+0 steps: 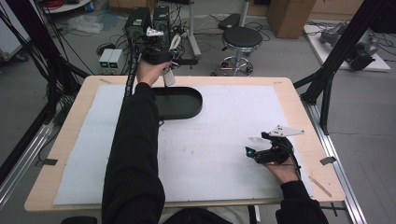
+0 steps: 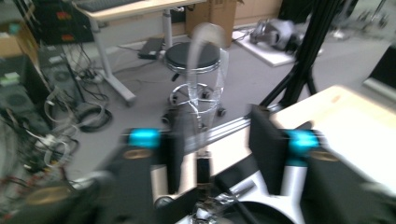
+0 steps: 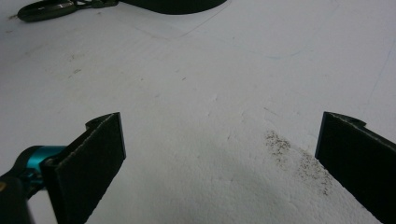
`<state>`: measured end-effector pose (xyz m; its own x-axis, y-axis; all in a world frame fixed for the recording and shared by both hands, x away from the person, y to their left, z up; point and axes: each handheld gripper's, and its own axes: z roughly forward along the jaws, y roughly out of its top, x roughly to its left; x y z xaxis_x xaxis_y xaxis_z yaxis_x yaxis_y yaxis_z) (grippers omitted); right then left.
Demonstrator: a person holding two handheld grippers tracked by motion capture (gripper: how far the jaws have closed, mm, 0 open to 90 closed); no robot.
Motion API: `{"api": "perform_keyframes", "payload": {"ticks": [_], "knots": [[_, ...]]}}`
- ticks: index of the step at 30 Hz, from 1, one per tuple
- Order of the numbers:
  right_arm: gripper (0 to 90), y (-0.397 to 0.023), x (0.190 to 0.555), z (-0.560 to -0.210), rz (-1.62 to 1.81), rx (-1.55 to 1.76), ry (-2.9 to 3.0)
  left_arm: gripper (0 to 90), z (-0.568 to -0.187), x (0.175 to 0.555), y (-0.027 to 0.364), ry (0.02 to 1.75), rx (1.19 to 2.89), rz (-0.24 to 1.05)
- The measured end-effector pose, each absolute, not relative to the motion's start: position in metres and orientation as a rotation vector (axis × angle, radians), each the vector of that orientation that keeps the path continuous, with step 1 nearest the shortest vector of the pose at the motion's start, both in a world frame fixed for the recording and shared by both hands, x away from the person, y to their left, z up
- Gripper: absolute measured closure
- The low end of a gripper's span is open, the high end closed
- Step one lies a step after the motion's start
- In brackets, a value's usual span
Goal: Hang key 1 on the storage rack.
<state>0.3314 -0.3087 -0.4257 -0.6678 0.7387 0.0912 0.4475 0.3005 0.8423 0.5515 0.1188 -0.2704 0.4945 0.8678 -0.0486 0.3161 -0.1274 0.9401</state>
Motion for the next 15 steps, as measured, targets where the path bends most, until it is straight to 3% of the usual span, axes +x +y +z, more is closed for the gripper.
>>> {"api": "perform_keyframes", "payload": {"ticks": [3,6,8,15], "knots": [[0.8,-0.309,0.331,-0.426,1.307,1.071,2.258,30.9,-0.271,0.55,0.12,1.011,1.712,0.588],[0.8,-0.309,0.331,-0.425,1.309,1.07,2.257,7.9,-0.271,0.547,0.115,1.003,1.8,0.634],[0.8,-0.308,0.331,-0.425,1.307,1.068,2.258,5.5,-0.272,0.546,0.114,0.967,1.825,0.566],[0.8,-0.309,0.33,-0.425,1.307,1.066,2.257,4.5,-0.269,0.533,0.107,0.884,1.846,0.539]]}}
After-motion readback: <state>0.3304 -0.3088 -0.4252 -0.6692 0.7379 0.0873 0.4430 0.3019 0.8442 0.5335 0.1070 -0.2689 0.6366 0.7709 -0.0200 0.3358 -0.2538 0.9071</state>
